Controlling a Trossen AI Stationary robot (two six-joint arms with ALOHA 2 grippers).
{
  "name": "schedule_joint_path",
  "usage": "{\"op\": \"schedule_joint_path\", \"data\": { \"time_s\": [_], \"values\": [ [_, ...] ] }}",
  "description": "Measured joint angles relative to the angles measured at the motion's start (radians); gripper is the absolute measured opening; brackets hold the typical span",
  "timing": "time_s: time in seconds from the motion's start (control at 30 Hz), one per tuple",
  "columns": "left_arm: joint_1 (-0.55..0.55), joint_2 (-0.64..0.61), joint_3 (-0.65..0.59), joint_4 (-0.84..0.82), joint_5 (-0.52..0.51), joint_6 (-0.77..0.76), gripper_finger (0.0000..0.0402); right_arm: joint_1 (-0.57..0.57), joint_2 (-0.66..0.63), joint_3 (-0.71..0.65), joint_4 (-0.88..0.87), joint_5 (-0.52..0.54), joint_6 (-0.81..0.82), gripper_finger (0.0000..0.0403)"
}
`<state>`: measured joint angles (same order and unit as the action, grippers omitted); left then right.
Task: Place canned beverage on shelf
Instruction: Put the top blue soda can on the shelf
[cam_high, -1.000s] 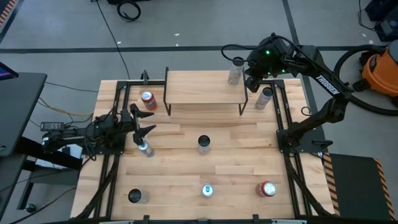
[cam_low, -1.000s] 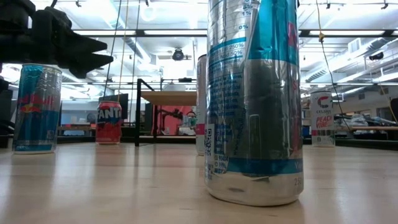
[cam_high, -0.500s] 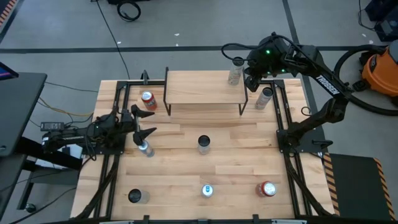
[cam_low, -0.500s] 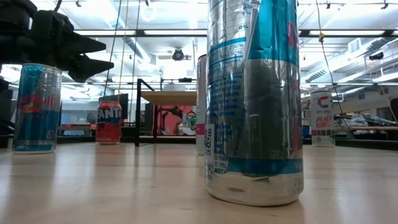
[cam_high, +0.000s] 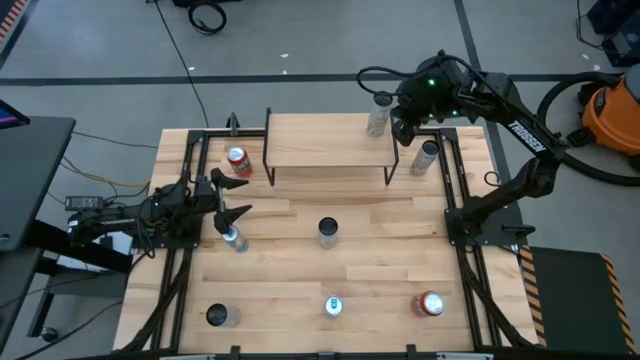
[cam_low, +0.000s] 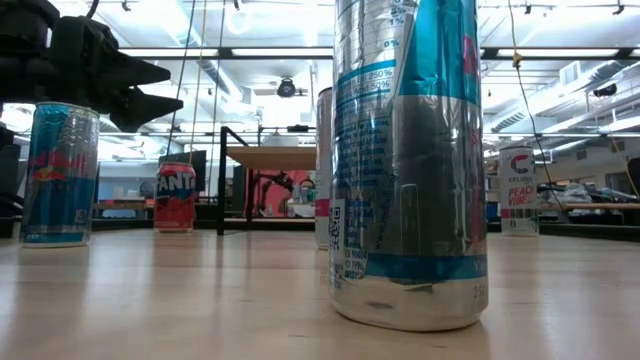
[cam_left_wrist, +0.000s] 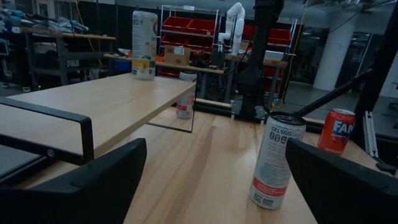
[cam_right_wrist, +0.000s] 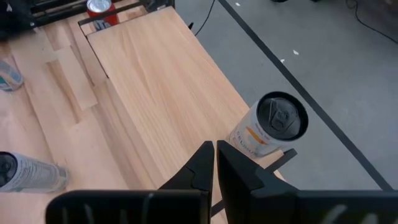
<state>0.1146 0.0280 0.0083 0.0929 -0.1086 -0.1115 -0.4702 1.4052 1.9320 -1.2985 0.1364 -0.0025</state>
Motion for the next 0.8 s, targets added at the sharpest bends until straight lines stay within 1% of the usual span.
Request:
{"op": "schedule_joint_path", "data": {
  "time_s": [0.2,0.37,0.7,0.73,0.8],
  "values": [
    [0.0,0.0,0.0,0.0,-0.002,0.035,0.0396,0.0,0.0,0.0,0.001,0.0,0.0,0.0029],
    [0.0,0.0,0.0,0.001,-0.006,-0.034,0.0396,0.0,0.0,0.0,0.005,0.0,0.0,0.0029],
    [0.0,0.0,0.0,0.019,-0.017,-0.032,0.0396,0.0,0.0,0.0,0.005,0.0,0.0,0.0029],
    [-0.001,0.0,0.0,0.026,-0.014,-0.033,0.0396,0.0,0.0,0.0,0.005,0.0,0.0,0.0029],
    [-0.001,0.0,0.0,0.05,0.028,-0.038,0.0396,0.0,0.0,0.0,0.005,0.0,0.0,0.0029]
  ]
}}
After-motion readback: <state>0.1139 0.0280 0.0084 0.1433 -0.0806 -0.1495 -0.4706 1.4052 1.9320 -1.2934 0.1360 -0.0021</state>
